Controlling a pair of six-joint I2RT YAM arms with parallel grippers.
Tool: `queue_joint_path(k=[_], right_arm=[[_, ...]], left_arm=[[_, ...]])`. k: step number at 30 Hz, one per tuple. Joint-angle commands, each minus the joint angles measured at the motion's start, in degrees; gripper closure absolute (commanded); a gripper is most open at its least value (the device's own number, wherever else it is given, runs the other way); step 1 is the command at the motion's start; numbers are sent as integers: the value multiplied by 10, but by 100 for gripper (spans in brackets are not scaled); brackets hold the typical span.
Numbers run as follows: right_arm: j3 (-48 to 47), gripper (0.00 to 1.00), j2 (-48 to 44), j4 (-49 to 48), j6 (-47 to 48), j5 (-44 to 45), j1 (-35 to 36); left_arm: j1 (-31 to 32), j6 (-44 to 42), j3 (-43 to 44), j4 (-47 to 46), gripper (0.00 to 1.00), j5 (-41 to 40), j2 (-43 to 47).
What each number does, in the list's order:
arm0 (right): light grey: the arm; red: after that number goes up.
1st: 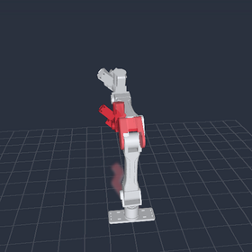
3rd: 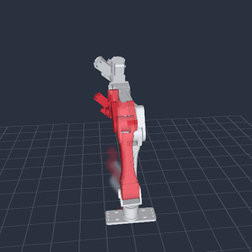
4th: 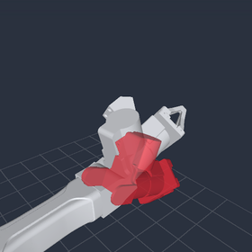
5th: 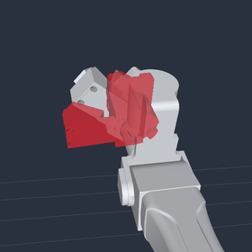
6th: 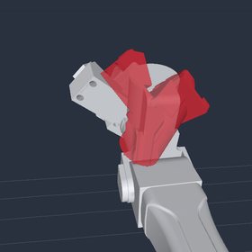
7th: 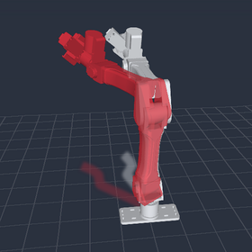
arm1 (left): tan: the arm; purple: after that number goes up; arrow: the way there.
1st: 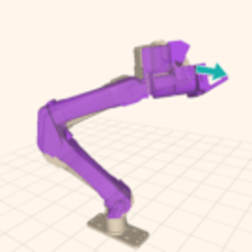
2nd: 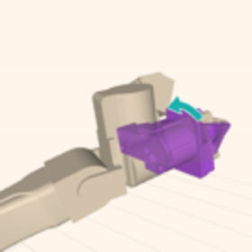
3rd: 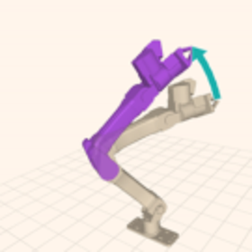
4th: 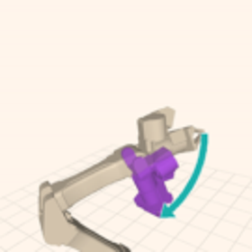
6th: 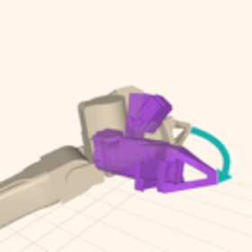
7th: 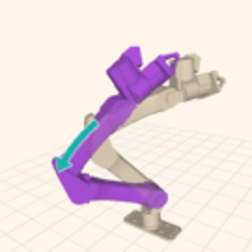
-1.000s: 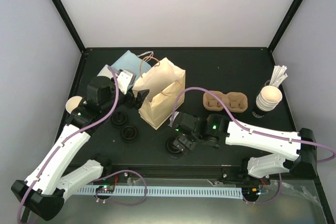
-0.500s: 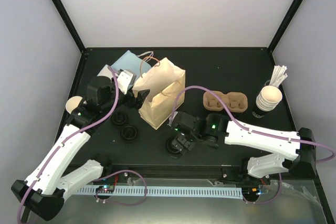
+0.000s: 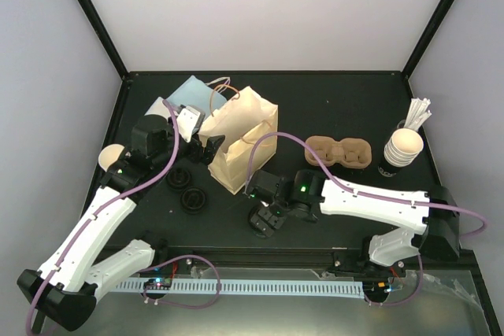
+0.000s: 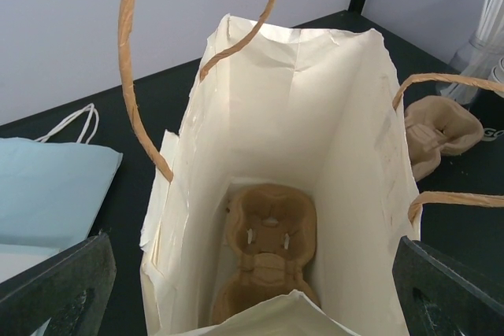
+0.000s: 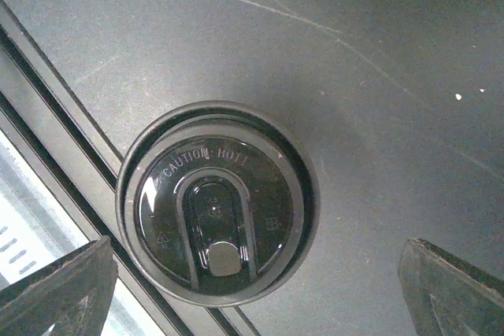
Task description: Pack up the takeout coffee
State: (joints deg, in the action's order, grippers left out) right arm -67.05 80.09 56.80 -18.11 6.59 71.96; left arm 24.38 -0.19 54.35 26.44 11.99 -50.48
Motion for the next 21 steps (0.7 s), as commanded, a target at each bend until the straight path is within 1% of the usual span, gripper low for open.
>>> queue_joint_path(k=[1,17,21], right_arm=[[-15,0,12,8,0,-5,12],[-28,4,62,11,4,2,25],[-35,9,79,10,8,-3,26]], left_arm=[[-4,-11,0,-17,1,9,4],[-4,-10,-1,-17,1,12,4],[-4,-11,-1,-17,1,13,3]])
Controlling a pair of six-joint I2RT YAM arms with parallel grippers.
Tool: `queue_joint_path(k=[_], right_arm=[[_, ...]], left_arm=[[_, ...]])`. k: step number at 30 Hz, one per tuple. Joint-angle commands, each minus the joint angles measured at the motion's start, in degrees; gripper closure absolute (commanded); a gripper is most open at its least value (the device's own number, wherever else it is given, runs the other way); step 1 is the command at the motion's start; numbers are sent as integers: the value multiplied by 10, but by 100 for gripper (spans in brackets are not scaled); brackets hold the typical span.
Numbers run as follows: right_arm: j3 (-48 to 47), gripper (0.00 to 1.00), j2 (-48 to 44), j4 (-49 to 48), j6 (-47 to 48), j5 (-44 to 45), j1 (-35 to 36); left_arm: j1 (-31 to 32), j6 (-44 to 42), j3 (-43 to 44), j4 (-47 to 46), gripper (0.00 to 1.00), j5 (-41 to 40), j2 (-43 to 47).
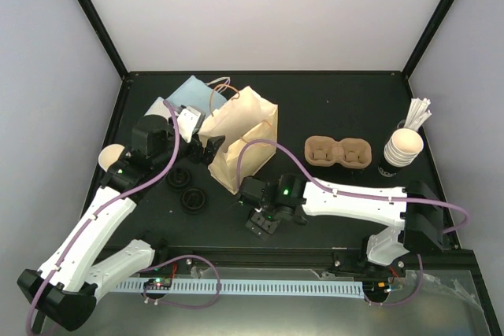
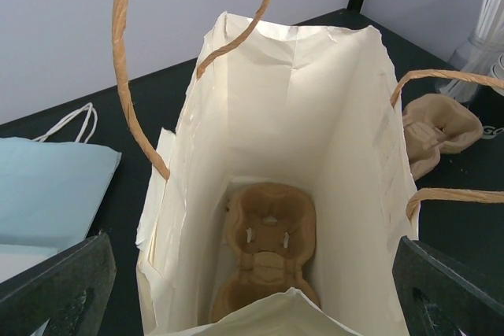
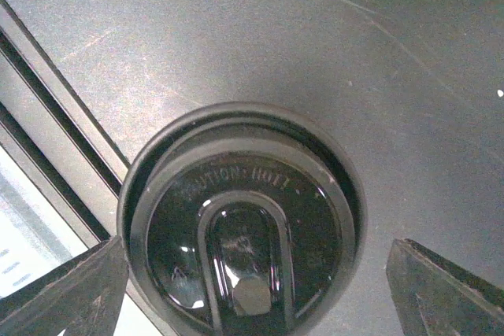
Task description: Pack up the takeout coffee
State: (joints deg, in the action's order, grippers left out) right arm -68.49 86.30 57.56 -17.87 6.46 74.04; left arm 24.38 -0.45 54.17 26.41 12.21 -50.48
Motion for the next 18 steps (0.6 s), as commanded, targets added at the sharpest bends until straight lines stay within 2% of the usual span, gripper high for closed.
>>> queue_joint_path(k=[1,3,10,18], right_arm=[[-22,12,19,1,6,-5,5],[-24,16,23,1,6,-9,6],[-24,22,31,4,7,-15,5],[-22,23,38,4,7,-20,5]], left_arm=[[-4,-8,0,-16,1,11,4],[-4,-8,-1,-17,1,12,4],[-4,-8,-1,-17,1,12,4],[-4,-8,-1,-16,1,12,4]])
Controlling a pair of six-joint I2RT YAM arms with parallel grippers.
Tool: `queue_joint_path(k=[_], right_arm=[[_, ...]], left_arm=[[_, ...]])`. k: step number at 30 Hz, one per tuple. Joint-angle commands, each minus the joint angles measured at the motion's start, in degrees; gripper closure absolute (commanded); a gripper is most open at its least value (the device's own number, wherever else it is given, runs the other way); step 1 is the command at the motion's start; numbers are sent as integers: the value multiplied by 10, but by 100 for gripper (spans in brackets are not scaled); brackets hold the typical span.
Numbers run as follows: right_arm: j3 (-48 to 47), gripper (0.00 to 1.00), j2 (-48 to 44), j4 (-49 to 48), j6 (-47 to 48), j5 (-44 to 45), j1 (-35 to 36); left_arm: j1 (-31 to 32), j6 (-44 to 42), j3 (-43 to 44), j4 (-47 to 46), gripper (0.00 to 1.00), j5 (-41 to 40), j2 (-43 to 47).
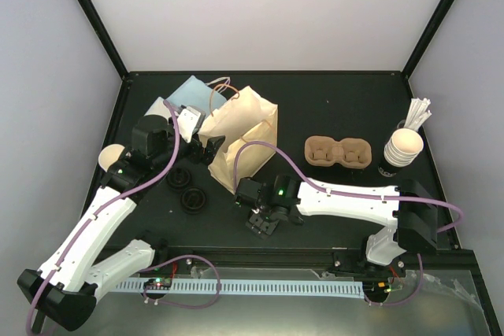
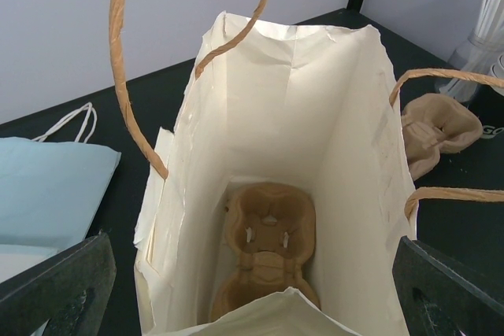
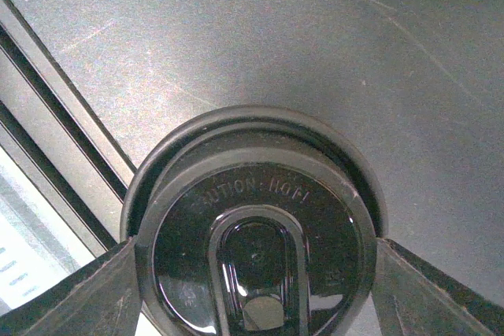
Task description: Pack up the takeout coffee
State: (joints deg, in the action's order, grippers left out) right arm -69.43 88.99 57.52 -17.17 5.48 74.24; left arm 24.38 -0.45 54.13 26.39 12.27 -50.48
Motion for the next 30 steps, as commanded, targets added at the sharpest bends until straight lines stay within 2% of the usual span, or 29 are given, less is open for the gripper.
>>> queue_joint_path(k=[1,14,16,30], right_arm=[[-11,23,12,4,0,-11,4],[-10,24,15,8,1,-13,4],[-11,26,10,8,0,-9,4],[-47,28,-55,37,-4,28,3]], left_arm=[[-4,-8,-2,-16,1,12,4],[-4,-8,-2,-16,1,12,5],[-4,-8,-2,-15,1,11,5],[-4,2,8,-9,1,9,-3]])
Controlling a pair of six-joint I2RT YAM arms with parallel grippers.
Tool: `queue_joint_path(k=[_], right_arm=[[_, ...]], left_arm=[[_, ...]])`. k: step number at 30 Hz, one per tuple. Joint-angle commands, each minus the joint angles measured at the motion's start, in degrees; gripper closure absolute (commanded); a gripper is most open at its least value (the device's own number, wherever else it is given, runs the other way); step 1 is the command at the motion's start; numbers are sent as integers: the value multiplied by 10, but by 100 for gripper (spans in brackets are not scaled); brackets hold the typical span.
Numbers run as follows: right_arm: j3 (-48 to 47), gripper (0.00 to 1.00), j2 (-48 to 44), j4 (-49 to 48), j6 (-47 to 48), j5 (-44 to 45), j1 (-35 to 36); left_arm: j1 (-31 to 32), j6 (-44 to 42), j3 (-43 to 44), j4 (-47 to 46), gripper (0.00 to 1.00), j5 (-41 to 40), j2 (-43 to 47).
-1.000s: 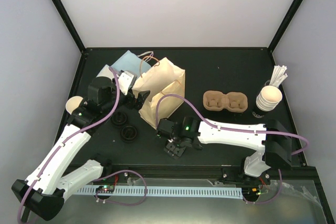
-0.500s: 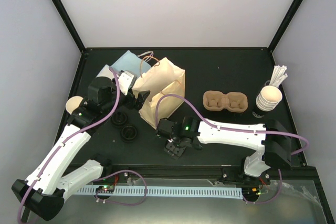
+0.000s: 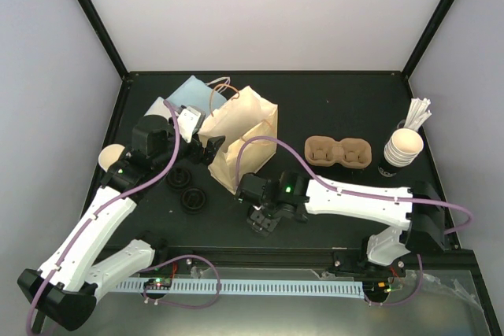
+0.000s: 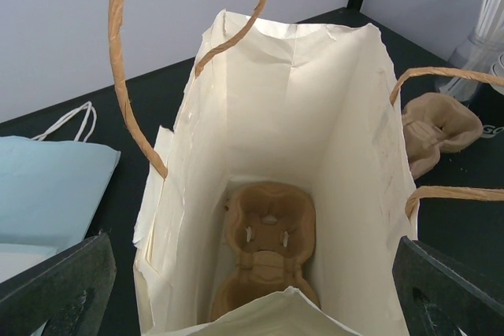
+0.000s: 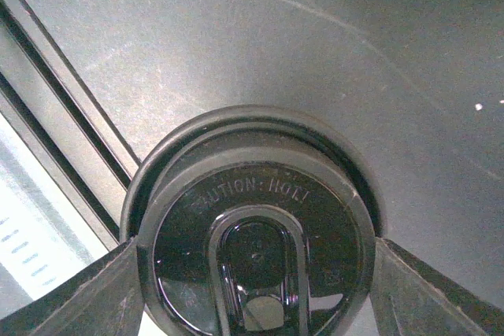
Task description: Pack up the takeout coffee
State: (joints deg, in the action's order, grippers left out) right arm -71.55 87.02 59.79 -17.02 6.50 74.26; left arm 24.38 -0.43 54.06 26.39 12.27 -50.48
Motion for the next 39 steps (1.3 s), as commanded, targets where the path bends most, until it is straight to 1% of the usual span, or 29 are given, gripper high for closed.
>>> queue_joint_path(k=[1,5,10,15,24,27,31,35,39], right_arm=[[-29,28,-40,17,-6,18,4],[-44,28,-61,31,-6,24,4],[-70,28,-104,52,-1,43,3],[-113,28,-142,81,7,66,2],[-225,33,-173,101,34,111,3],[-259,33,-175,101,46,133,3],[-297,33,-174,106,59,193,3],[-311,34,-174,100,77,244,2],[-315,38,-167,93,89,299,3]], left_arm=[[-4,7,14,-3,1,9,-8],[-5,31,44,25,1,-18,-31],[-6,32,80,53,1,-43,-47],[-7,38,121,81,6,-51,-76],[-17,37,197,137,14,-49,-169],[-22,38,213,145,17,-46,-194],[-30,39,225,149,26,-36,-219],[-34,36,239,159,37,-29,-252],[-35,24,254,177,49,-9,-276]])
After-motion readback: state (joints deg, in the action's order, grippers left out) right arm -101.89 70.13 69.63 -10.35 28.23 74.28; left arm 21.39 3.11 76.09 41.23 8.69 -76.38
